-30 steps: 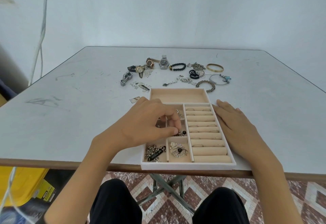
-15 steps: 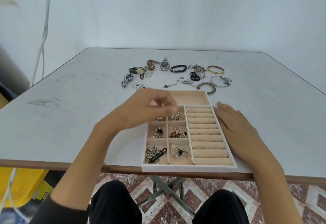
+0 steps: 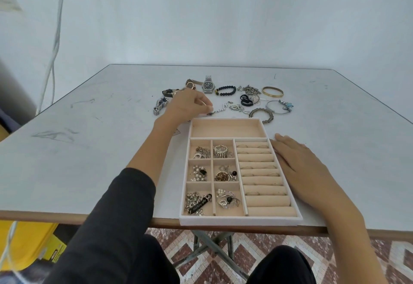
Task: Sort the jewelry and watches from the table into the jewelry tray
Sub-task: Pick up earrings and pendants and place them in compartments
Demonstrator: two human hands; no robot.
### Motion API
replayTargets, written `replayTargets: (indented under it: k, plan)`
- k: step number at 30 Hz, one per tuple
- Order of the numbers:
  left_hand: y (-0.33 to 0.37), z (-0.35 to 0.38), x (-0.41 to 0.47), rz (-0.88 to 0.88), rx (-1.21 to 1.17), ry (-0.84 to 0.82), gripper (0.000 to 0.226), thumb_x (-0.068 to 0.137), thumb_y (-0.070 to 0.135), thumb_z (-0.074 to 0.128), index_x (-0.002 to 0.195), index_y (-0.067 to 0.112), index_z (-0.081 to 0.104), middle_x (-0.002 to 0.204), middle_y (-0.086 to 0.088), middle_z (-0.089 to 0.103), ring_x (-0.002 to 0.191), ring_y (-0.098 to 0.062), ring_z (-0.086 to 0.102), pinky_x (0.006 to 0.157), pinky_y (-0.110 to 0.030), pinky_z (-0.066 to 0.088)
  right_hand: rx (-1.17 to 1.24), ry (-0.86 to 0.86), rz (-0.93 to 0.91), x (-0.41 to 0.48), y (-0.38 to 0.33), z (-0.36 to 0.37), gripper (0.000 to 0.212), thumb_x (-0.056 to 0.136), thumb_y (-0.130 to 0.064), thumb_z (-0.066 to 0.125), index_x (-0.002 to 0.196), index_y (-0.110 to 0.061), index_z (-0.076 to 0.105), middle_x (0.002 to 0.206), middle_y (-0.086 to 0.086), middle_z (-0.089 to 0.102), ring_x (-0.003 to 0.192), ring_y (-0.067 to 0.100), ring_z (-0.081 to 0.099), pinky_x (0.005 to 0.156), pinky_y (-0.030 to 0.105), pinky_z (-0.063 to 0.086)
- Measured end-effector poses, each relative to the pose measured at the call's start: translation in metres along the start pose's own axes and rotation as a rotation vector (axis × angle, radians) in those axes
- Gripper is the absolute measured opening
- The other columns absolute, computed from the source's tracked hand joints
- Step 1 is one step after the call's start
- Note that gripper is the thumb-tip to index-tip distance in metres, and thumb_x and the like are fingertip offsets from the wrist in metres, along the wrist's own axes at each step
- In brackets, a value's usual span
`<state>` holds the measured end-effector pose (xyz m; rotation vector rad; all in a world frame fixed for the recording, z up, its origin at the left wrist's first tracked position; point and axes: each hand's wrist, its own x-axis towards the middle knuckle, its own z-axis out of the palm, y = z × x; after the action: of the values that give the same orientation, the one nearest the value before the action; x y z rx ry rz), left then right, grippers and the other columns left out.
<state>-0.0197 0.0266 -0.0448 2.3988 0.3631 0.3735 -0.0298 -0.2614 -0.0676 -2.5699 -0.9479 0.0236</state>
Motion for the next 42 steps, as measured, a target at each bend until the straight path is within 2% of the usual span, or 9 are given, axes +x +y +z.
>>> replayTargets:
  k: [4, 9, 12, 15, 21, 27, 33, 37, 42]
  plan:
    - [-0.005, 0.006, 0.007, 0.01, 0.047, -0.041, 0.023, 0.075, 0.042, 0.077, 0.092, 0.027, 0.073, 0.093, -0.001, 0.071, 0.09, -0.012, 0.062, 0.084, -0.033, 0.048, 0.041, -0.085, 0.067, 0.016, 0.0, -0.026, 0.036, 0.099, -0.019, 0.042, 0.131, -0.03, 0.056, 0.139, -0.007, 0.051, 0.131, 0.016, 0.041, 0.106, 0.032, 0.032]
    - [-0.004, 0.007, 0.01, -0.008, 0.134, 0.023, 0.024, 0.07, 0.047, 0.079, 0.087, 0.03, 0.076, 0.083, 0.009, 0.069, 0.083, -0.008, 0.06, 0.071, -0.027, 0.048, 0.036, -0.038, 0.114, 0.074, -0.006, -0.055, 0.018, 0.088, -0.026, 0.062, 0.103, -0.031, 0.069, 0.104, 0.001, 0.065, 0.101, 0.022, 0.059, 0.093, 0.04, 0.047]
    - [-0.002, 0.007, 0.007, -0.005, 0.191, 0.059, 0.021, 0.072, 0.048, 0.077, 0.085, 0.032, 0.075, 0.081, 0.014, 0.066, 0.075, -0.003, 0.054, 0.059, -0.021, 0.036, 0.024, 0.045, 0.077, 0.115, -0.021, -0.049, 0.015, 0.083, -0.022, 0.065, 0.096, -0.028, 0.069, 0.102, 0.0, 0.065, 0.095, 0.021, 0.06, 0.08, 0.032, 0.045]
    - [-0.003, 0.006, 0.007, 0.012, 0.201, 0.06, 0.018, 0.074, 0.044, 0.076, 0.083, 0.029, 0.074, 0.079, 0.014, 0.066, 0.08, -0.006, 0.058, 0.063, -0.024, 0.037, -0.054, 0.043, 0.051, 0.148, -0.03, -0.034, 0.019, 0.083, -0.019, 0.065, 0.1, -0.028, 0.07, 0.103, -0.001, 0.067, 0.091, 0.019, 0.061, 0.071, 0.027, 0.038]
    - [-0.009, 0.006, 0.007, 0.02, 0.216, 0.057, 0.011, 0.086, 0.038, 0.062, 0.079, 0.029, 0.063, 0.083, 0.013, 0.062, 0.088, -0.014, 0.06, 0.076, -0.032, 0.047, -0.124, -0.002, 0.03, 0.181, -0.027, -0.01, 0.022, 0.081, -0.024, 0.073, 0.102, -0.029, 0.07, 0.108, 0.005, 0.067, 0.092, 0.024, 0.064, 0.07, 0.029, 0.044]
    - [-0.008, 0.007, 0.006, 0.059, -0.109, 0.134, 0.014, 0.095, 0.032, 0.048, 0.081, 0.028, 0.05, 0.085, 0.015, 0.065, 0.087, -0.019, 0.063, 0.085, -0.042, 0.051, -0.137, 0.094, 0.023, 0.182, -0.022, 0.001, 0.014, 0.08, -0.018, 0.069, 0.089, -0.029, 0.069, 0.102, 0.004, 0.065, 0.087, 0.024, 0.063, 0.064, 0.027, 0.039]
    - [0.008, 0.001, 0.0, 0.118, -0.42, 0.255, 0.011, 0.099, 0.022, 0.045, 0.09, 0.016, 0.048, 0.081, 0.01, 0.068, 0.074, -0.002, 0.059, 0.064, -0.009, 0.041, -0.138, 0.11, -0.025, 0.18, -0.018, 0.003, 0.009, 0.086, -0.018, 0.061, 0.092, -0.019, 0.068, 0.102, 0.001, 0.063, 0.096, 0.022, 0.059, 0.071, 0.031, 0.041]
    - [0.012, -0.004, -0.003, 0.145, -0.506, 0.318, 0.012, 0.1, 0.023, 0.044, 0.088, 0.022, 0.045, 0.088, 0.007, 0.072, 0.079, 0.002, 0.059, 0.081, -0.024, 0.044, -0.131, 0.169, -0.047, 0.18, -0.018, 0.006, 0.017, 0.089, -0.014, 0.052, 0.092, -0.012, 0.068, 0.092, -0.002, 0.056, 0.088, 0.021, 0.058, 0.065, 0.03, 0.038]
    - [0.015, -0.011, -0.004, 0.174, -0.622, 0.343, 0.011, 0.101, 0.025, 0.045, 0.091, 0.022, 0.045, 0.1, 0.003, 0.073, 0.094, -0.01, 0.065, 0.077, -0.028, 0.047, 0.117, 0.179, -0.024, 0.181, -0.017, 0.003, 0.013, 0.091, -0.019, 0.053, 0.083, -0.018, 0.063, 0.089, -0.004, 0.057, 0.078, 0.015, 0.052, 0.066, 0.029, 0.039]
